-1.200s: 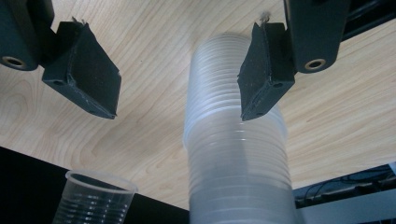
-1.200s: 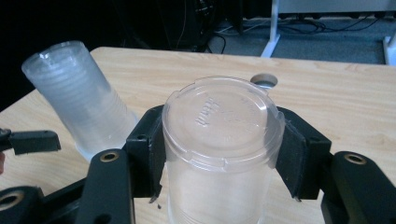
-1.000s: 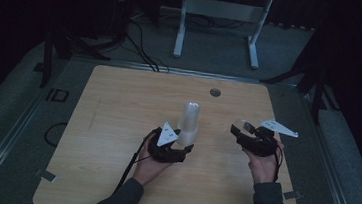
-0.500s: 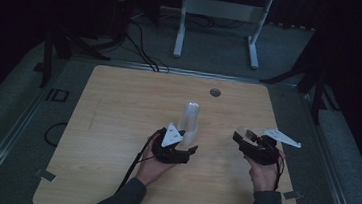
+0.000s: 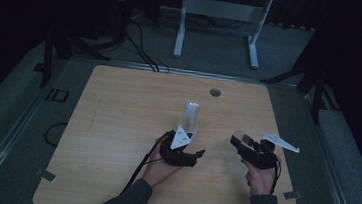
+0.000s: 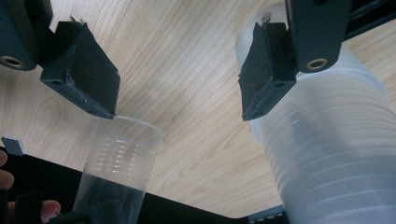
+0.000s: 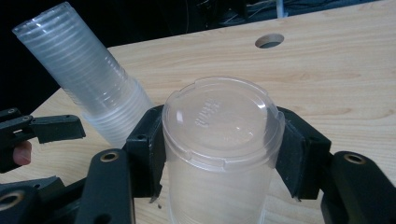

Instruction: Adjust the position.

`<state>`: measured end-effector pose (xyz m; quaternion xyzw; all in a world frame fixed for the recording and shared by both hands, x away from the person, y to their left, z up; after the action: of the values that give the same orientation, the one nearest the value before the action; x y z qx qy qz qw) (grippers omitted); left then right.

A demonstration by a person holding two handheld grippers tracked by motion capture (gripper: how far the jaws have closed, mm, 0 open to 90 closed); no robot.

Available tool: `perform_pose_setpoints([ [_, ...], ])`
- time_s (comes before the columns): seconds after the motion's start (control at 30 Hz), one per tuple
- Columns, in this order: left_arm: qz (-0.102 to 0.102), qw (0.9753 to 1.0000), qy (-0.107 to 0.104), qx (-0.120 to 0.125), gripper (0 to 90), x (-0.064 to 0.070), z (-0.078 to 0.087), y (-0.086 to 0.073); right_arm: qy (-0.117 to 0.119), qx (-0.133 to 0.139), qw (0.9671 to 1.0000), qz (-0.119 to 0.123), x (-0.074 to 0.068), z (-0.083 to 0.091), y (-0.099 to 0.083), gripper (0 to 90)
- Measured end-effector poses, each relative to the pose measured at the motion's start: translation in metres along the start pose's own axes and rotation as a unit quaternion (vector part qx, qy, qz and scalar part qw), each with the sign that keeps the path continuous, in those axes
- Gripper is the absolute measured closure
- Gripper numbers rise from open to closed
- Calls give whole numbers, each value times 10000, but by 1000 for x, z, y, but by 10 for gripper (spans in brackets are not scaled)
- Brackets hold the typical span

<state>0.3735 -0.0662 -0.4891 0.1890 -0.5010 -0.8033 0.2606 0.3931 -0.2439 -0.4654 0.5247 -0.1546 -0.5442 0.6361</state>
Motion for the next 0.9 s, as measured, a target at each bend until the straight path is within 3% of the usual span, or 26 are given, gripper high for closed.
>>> perform_pose_setpoints([
  [0.27, -54, 9997, -174, -164, 275, 11, -11, -1, 140, -31, 9998, -148, -3, -4, -8, 409],
  [0.67, -146, 9993, -307, -166, 260, 23, -24, 4, 323, 10, 9989, -342, -6, -4, -8, 409],
  [0.9, -170, 9990, -378, -166, 262, 30, -32, 7, 549, 8, 9968, -574, -8, -5, -9, 411],
])
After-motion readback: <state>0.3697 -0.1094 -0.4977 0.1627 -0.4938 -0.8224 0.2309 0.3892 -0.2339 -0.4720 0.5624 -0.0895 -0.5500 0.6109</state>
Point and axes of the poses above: each handheld gripper's, and its own axes: z roughly backward along the jaws, y roughly out of its top, x roughly to its right, the point moved 9 cm from there along -z, roughly forward along the jaws, and after that the axes turned 3 degrees about -z, right-handed, at the moved point
